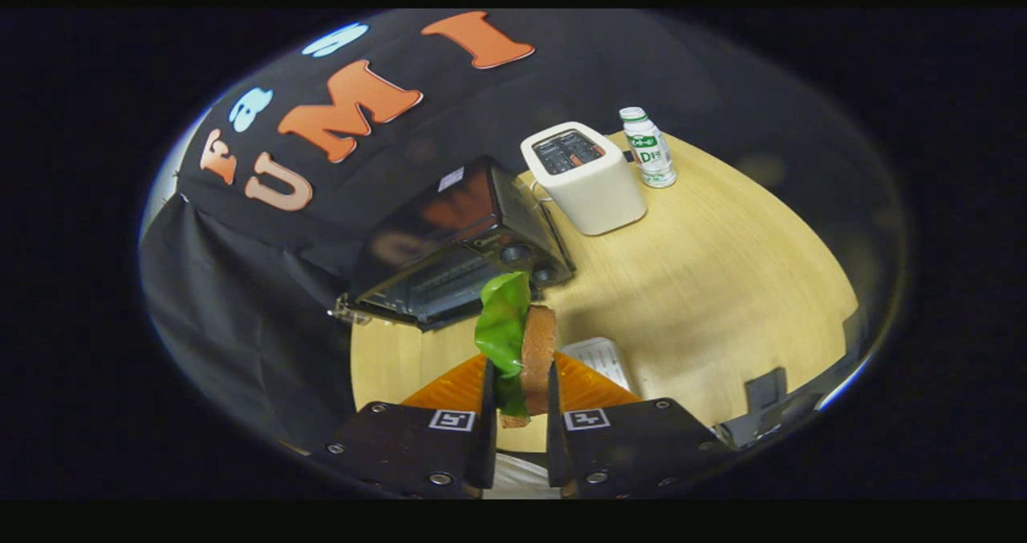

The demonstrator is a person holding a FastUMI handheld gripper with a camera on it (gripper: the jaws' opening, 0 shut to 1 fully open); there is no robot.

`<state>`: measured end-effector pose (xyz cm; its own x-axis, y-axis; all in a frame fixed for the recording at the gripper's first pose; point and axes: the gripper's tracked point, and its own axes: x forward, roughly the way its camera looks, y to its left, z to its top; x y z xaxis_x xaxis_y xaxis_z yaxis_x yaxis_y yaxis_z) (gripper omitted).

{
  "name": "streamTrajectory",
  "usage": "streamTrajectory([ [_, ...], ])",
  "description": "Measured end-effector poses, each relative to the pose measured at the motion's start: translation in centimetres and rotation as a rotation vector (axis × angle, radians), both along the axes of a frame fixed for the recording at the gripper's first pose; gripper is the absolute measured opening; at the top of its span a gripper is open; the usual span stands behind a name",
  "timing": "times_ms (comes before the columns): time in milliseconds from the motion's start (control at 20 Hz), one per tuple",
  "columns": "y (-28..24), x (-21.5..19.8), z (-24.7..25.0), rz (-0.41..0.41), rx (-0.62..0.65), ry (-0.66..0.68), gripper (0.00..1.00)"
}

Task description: Open the toaster oven, put the food inside, and close the toaster oven door.

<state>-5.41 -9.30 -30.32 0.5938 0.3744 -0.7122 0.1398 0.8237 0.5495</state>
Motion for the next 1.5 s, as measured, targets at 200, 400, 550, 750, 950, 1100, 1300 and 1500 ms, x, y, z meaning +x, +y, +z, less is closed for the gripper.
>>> streamTrajectory([
  [200,3.8,1.3,-1.2,-0.128,0.109,-0.053,0.26],
  [400,7.5,3.1,-2.9,-0.223,0.211,-0.084,0.26],
  [550,9.6,5.6,-4.1,-0.308,0.303,-0.111,0.26],
  [750,11.6,8.5,-6.3,-0.395,0.369,-0.116,0.26],
  [950,13.1,11.9,-8.2,-0.476,0.437,-0.132,0.26],
  [1100,14.1,13.7,-9.0,-0.564,0.515,-0.135,0.26],
  [1300,15.4,15.8,-10.6,-0.623,0.554,-0.12,0.26],
  [1500,15.8,16.9,-11.3,-0.681,0.59,-0.079,0.26],
])
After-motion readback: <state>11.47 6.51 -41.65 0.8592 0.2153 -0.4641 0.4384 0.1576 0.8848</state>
